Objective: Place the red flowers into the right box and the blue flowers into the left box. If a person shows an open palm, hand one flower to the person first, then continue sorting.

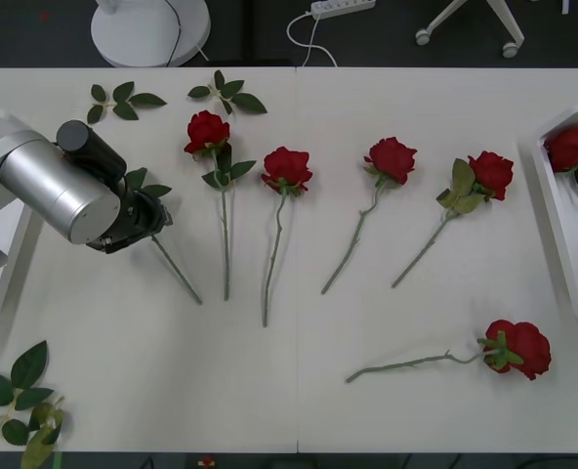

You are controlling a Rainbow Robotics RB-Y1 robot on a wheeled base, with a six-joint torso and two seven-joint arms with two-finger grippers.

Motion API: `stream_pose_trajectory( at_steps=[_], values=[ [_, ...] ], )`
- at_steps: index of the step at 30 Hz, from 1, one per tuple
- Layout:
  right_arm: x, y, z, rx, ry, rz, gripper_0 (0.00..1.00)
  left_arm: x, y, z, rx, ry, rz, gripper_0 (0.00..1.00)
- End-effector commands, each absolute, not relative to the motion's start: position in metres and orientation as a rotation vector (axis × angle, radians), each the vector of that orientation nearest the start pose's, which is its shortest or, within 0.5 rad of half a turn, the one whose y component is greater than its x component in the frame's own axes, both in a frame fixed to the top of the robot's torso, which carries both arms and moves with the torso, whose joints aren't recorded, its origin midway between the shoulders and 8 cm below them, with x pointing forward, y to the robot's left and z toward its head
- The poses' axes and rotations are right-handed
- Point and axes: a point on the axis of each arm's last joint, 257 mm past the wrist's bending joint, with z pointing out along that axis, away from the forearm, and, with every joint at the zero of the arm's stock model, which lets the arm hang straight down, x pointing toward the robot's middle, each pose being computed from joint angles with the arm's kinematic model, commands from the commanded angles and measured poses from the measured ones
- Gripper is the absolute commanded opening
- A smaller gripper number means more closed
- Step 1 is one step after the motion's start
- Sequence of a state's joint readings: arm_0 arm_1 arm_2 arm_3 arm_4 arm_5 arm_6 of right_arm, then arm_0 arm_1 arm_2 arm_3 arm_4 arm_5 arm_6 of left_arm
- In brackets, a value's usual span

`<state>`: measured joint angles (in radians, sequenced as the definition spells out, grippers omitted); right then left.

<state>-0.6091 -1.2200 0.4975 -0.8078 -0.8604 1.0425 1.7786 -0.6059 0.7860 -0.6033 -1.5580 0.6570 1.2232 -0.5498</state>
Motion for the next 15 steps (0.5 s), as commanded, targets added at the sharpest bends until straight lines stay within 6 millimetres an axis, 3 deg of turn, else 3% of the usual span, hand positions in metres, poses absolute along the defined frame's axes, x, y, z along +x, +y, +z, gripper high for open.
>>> stream_pose_trajectory(
  at_steps=[1,15],
  values=[
    [0.408,-0.72,-0.243,-0.019,2.783,-0.844,0.0,0.547,0.245,-0.287,-0.378,2.563,-0.106,1.0],
    [0.405,-0.718,-0.273,-0.121,2.781,-0.905,0.0,0.545,0.233,-0.325,-0.333,2.671,-0.153,1.0]
  ],
)
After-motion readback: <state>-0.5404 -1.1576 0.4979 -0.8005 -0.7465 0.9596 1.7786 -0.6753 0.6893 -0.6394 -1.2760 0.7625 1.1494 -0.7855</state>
